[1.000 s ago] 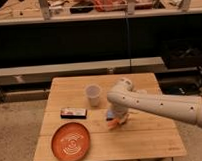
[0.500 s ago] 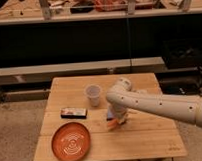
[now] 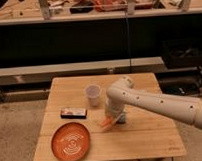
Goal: Place the pepper on the white sponge
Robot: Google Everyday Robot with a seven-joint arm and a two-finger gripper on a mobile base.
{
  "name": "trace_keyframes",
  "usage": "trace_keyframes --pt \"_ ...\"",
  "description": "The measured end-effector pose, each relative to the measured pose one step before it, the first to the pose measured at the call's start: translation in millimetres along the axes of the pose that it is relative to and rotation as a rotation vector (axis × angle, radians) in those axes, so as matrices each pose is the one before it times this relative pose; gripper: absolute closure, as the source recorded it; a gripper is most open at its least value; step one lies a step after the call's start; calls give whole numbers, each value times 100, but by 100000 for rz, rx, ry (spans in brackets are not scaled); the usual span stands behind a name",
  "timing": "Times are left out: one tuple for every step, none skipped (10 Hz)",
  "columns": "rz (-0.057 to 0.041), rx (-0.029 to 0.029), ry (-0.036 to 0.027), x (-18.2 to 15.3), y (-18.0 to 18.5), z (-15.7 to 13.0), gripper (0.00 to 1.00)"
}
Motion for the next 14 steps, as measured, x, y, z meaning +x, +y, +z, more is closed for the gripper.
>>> trace_keyframes --pt "-1386 2192 53 -132 -118 -49 100" --pt "-427 1648 359 48 15 -116 100" --pt "-273 1425 421 63 -112 -162 100" --pt "-572 1838 211 81 -282 -110 100" --pt "66 1056 215 241 -222 -91 100" --pt "274 809 120 288 -237 -8 100" --pt "511 592 25 308 -245 -22 100" --pt "773 275 -72 435 -249 9 100" --pt "341 103 -363 250 -234 48 100" --pt "191 -27 -113 174 -113 13 100" --pt "1123 -81 -118 708 -36 -5 96" --pt "646 56 34 430 49 -26 90" --pt "482 271 45 399 12 -49 82" --pt "376 687 -241 555 70 -74 69"
